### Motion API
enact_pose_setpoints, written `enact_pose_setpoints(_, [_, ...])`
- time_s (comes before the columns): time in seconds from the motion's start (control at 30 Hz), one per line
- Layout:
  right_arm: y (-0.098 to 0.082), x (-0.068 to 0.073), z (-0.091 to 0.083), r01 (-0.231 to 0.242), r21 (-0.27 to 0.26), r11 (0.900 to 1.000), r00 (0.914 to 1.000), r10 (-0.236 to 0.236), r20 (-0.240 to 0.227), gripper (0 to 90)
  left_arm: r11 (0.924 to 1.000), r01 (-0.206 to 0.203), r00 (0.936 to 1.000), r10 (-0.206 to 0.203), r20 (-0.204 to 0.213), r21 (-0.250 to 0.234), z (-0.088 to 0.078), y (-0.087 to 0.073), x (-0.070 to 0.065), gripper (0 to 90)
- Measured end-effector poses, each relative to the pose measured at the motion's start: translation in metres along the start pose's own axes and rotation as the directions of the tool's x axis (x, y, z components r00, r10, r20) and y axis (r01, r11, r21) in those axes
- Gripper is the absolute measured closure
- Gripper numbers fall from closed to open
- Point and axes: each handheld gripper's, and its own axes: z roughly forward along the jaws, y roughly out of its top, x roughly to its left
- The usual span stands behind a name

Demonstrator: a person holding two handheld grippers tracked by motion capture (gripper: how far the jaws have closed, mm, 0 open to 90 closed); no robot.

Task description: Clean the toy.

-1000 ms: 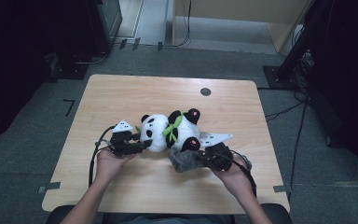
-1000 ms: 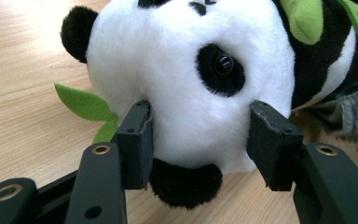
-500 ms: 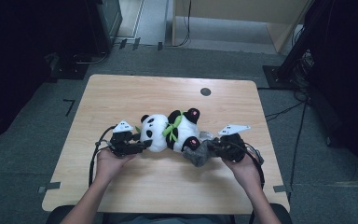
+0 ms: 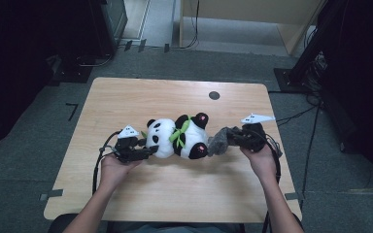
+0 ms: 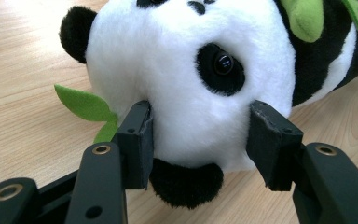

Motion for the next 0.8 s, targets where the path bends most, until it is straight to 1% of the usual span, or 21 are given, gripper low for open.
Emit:
enact_pose_setpoints(0.1, [0.003, -0.011, 0.003, -0.028, -0.001, 1.0, 0.9995, 0.028, 0.016, 83.0, 1.0, -0.001, 1.0, 0.001, -0.001, 0.001, 0.0, 0.0, 0.0, 46.1])
enact_pose_setpoints(0.13, [0.005, -0.016, 0.005, -0.037, -0.002, 0.999, 0.9989, 0.037, 0.027, 83.0, 1.0, -0.001, 1.0, 0.001, -0.001, 0.001, 0.0, 0.0, 0.0, 46.2])
enact_pose_setpoints(0.33, [0.009, -0.034, 0.017, -0.072, -0.001, 0.997, 0.9956, 0.072, 0.06, 83.0, 1.0, -0.002, 1.0, 0.002, 0.0, 0.0, 0.0, 0.0, 0.0, 46.1])
enact_pose_setpoints(0.4, [0.009, -0.041, 0.021, -0.081, -0.006, 0.997, 0.9947, 0.082, 0.062, 83.0, 1.0, 0.002, 1.0, -0.002, 0.002, -0.001, 0.0, 0.0, 0.0, 46.1])
enact_pose_setpoints(0.43, [0.009, -0.044, 0.023, -0.09, 0.006, 0.996, 0.9941, 0.089, 0.063, 83.0, 1.0, 0.002, 1.0, -0.002, 0.001, -0.002, 0.0, 0.0, 0.0, 46.1])
enact_pose_setpoints(0.47, [0.009, -0.048, 0.025, -0.096, 0.021, 0.995, 0.9925, 0.094, 0.079, 83.0, 1.0, 0.001, 1.0, -0.001, 0.001, -0.002, 0.0, 0.0, 0.0, 46.1])
enact_pose_setpoints(0.5, [0.01, -0.051, 0.027, -0.095, 0.022, 0.995, 0.9919, 0.093, 0.087, 83.0, 1.0, 0.0, 1.0, 0.0, 0.001, -0.002, 0.0, 0.0, 0.001, 46.1])
enact_pose_setpoints(0.6, [0.011, -0.058, 0.031, -0.105, 0.009, 0.994, 0.9887, 0.104, 0.108, 82.7, 1.0, -0.001, 1.0, 0.001, 0.0, -0.002, 0.0, 0.0, 0.001, 46.0])
enact_pose_setpoints(0.73, [0.01, -0.069, 0.038, -0.149, -0.025, 0.989, 0.9813, 0.151, 0.119, 82.7, 1.0, -0.006, 1.0, 0.006, 0.0, -0.003, 0.0, 0.0, 0.001, 46.0])
enact_pose_setpoints(0.8, [0.008, -0.073, 0.043, -0.16, -0.026, 0.987, 0.9781, 0.162, 0.131, 82.3, 1.0, -0.007, 1.0, 0.007, 0.0, -0.003, 0.0, 0.0, 0.001, 46.0])
